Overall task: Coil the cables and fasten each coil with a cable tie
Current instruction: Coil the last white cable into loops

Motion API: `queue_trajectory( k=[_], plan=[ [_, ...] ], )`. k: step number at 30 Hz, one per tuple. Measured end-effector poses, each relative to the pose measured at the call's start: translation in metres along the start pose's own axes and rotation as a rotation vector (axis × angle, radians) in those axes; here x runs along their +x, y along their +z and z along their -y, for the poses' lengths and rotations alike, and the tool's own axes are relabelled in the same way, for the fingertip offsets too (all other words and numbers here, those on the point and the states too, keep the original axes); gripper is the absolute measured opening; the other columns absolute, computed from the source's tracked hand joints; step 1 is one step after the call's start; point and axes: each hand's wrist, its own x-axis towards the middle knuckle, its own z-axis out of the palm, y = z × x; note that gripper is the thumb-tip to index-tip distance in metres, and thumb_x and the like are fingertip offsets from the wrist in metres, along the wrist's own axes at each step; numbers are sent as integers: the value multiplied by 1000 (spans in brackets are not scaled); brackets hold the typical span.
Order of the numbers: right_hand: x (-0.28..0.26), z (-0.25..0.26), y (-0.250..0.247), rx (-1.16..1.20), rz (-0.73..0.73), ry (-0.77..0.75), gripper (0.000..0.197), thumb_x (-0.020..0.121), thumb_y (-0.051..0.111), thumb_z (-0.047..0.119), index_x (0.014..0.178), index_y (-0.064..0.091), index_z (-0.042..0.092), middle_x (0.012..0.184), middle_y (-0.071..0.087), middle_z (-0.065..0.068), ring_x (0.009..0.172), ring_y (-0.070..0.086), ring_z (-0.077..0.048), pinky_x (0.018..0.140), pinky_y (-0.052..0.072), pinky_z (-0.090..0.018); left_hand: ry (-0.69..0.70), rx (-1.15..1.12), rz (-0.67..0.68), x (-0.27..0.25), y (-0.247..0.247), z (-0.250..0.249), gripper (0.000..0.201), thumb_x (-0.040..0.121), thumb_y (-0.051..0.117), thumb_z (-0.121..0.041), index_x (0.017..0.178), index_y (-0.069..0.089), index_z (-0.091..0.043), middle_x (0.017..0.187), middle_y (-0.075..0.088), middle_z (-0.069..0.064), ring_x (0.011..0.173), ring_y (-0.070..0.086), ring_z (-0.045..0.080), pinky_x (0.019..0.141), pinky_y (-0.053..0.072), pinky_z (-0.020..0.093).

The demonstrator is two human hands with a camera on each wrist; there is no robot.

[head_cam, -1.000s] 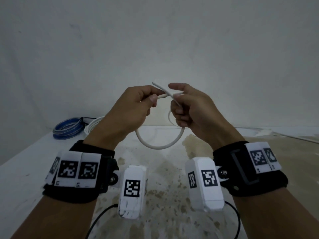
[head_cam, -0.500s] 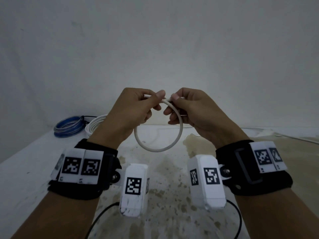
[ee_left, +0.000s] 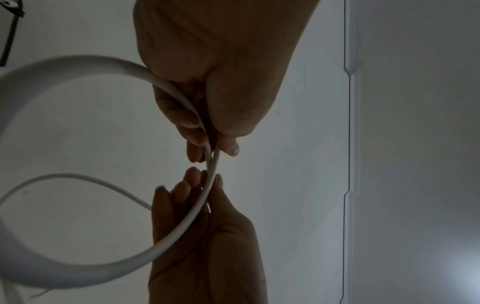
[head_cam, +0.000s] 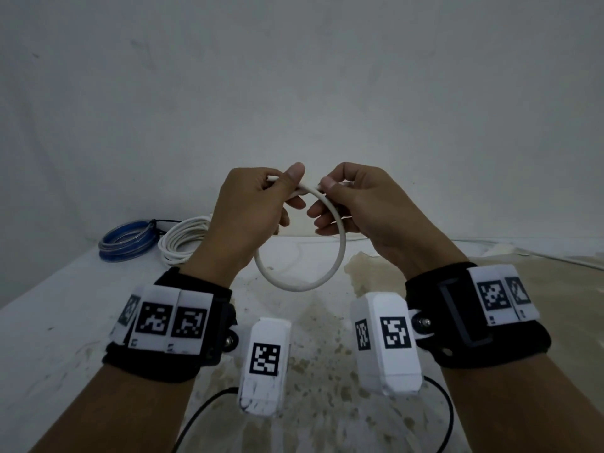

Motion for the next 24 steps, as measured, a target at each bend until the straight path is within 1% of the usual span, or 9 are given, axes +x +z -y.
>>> queue_trajectory(
  k=[5,8,10,12,13,15,18,22,24],
  plan=[
    [-1,2,1,-87,-13,29,20,102,51,24,102,62,7,73,74,-11,64,70,-23,65,61,-36,68,89,-67,1,0,1,33,92,60,-46,71,73,-24,62,69,-7,48,50,5,59,42,31],
    [4,-3,-2,-538,-291,-62,26,96,54,47,99,62,22,73,71,3,75,68,-16,68,50,-34,95,136,-77,0,-1,1,34,92,61,-46,64,69,-29,55,65,-11,46,48,4,57,42,31],
    [5,-1,-5,-828,-411,-165,35,91,51,60,103,63,30,93,67,8,96,60,-16,78,40,-31,107,181,-56,0,-2,0,33,92,60,-46,66,70,-29,60,68,-7,49,52,4,61,48,33],
    [6,0,-5,-910,-258,-239,45,90,46,67,111,66,32,118,60,4,117,50,-19,93,36,-36,117,197,-19,0,-2,-1,31,92,58,-47,70,70,-28,64,70,-5,51,55,1,63,48,29],
    [7,0,-3,-904,-152,-254,47,90,43,67,110,67,33,122,60,4,120,50,-19,101,35,-41,118,190,-4,0,-2,-1,31,93,58,-47,71,70,-28,65,70,-5,52,57,-1,64,47,26],
    [8,-2,0,-830,0,-253,41,95,44,60,98,70,28,106,70,9,103,61,-10,98,43,-42,118,181,18,0,-2,-1,32,93,58,-46,72,70,-25,64,69,-5,52,58,-3,62,44,18],
    [8,-4,-1,-672,79,-205,34,98,52,45,88,72,19,76,73,9,69,63,2,69,44,-20,118,187,55,0,-3,-1,33,93,58,-44,73,72,-21,63,67,-7,54,59,-3,57,41,9],
    [5,-4,-6,-458,100,-167,34,97,57,39,85,73,12,65,71,3,59,63,-3,65,48,-17,149,179,68,0,-1,-2,32,94,58,-42,69,70,-24,62,66,-9,52,57,-4,55,40,8],
    [5,-5,-6,-377,90,-122,35,96,57,40,82,73,12,60,67,3,57,60,-6,64,47,-18,168,168,53,-1,1,-2,32,94,59,-41,66,68,-27,61,66,-8,50,55,-2,57,40,13]
  ],
)
